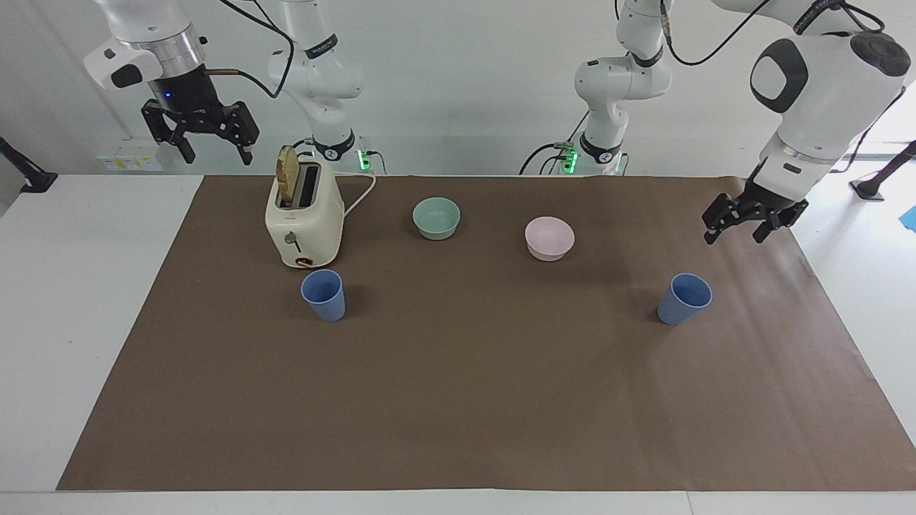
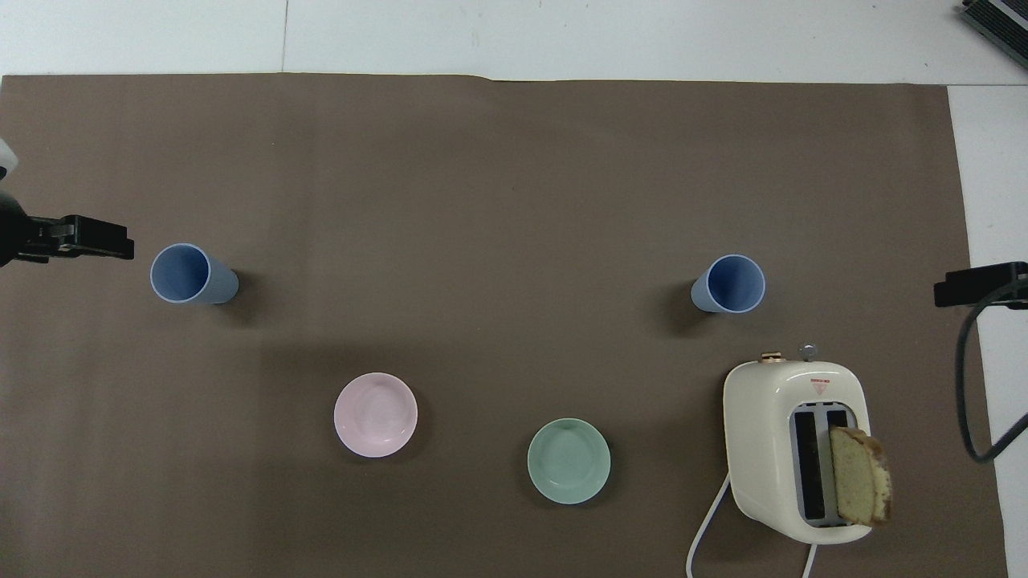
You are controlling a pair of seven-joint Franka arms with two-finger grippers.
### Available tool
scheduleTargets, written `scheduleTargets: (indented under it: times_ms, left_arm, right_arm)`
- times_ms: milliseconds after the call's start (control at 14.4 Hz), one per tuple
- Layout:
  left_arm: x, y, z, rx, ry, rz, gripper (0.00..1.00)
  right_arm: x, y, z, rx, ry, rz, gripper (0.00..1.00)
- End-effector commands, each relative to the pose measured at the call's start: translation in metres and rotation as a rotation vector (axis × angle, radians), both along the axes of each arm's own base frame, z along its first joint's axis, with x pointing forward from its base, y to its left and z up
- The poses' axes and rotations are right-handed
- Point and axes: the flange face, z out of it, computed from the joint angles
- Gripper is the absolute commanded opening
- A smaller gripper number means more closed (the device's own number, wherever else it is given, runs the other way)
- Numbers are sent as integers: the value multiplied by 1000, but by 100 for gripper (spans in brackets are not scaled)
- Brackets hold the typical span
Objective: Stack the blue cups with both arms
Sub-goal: 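Reach the left gripper to the blue cup nearest it and grasp it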
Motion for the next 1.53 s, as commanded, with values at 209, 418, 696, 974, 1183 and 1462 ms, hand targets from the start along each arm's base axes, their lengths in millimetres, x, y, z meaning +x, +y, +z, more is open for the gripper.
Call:
scheduleTargets:
  times_ms: [209, 418, 696, 974, 1183, 1462]
  left_arm:
    - [10, 20, -101, -9, 5, 45, 100]
    - [1, 31, -128, -9, -4, 64, 100]
    - [-11, 25, -151, -10, 37, 57, 100]
    - [-13, 25, -157, -17, 48, 59, 0]
    - [-10, 26, -154, -18, 38, 58, 0]
    - [9, 28, -130, -40, -6, 47, 0]
  right_arm:
    - [-5, 3, 4, 20, 5, -13, 100]
    - [-5, 3, 4, 20, 5, -13, 100]
    - [-5, 3, 4, 20, 5, -13, 100]
    - [-5, 2, 4, 21, 4, -14, 100]
    - [-5, 3, 4, 20, 5, -13, 100]
    - [-5, 3, 4, 20, 5, -13, 100]
